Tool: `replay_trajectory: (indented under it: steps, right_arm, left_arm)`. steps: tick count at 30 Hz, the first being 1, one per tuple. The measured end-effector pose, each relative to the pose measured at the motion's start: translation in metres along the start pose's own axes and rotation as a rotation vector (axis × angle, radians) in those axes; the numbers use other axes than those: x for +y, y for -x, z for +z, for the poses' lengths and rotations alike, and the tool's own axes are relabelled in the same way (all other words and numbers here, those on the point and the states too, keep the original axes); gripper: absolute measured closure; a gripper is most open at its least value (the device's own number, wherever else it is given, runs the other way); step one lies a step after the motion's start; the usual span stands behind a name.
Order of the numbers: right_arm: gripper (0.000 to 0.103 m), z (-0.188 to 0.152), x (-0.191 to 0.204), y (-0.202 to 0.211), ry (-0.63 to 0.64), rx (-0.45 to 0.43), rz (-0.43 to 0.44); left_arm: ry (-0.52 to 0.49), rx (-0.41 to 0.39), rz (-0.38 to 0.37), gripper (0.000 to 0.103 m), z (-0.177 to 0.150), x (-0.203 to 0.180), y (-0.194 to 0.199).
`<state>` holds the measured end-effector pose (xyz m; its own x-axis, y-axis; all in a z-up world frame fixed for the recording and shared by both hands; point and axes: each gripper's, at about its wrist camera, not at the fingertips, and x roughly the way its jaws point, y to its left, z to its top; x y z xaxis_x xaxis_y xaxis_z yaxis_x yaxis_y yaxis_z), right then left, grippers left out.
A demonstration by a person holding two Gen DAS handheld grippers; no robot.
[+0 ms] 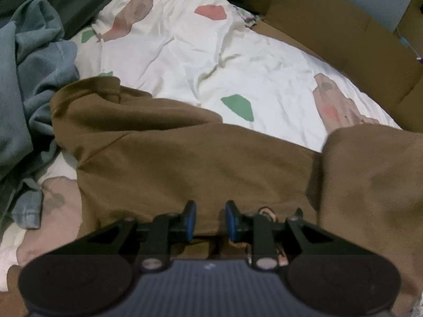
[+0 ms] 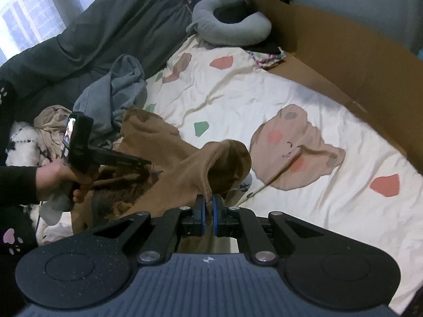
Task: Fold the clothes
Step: 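Lift the brown T-shirt off the duvet with both grippers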
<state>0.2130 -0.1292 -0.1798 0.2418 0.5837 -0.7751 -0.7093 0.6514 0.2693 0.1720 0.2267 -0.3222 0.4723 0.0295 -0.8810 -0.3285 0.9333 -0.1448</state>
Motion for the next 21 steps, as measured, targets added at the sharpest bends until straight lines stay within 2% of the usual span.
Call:
replay_trajectory:
  steps: [13, 21]
  right_arm:
    - [0.100, -0.009, -0.011, 0.073, -0.058, 0.100, -0.130]
    - [0.100, -0.047, -0.035, 0.097, -0.140, 0.159, -0.204]
  left_arm:
    - [-0.001, -0.046, 0.009, 0.076, 0.011, 0.003, 0.006]
    - [-0.092, -0.064, 0.025, 0.073, 0.031, 0.008, 0.016]
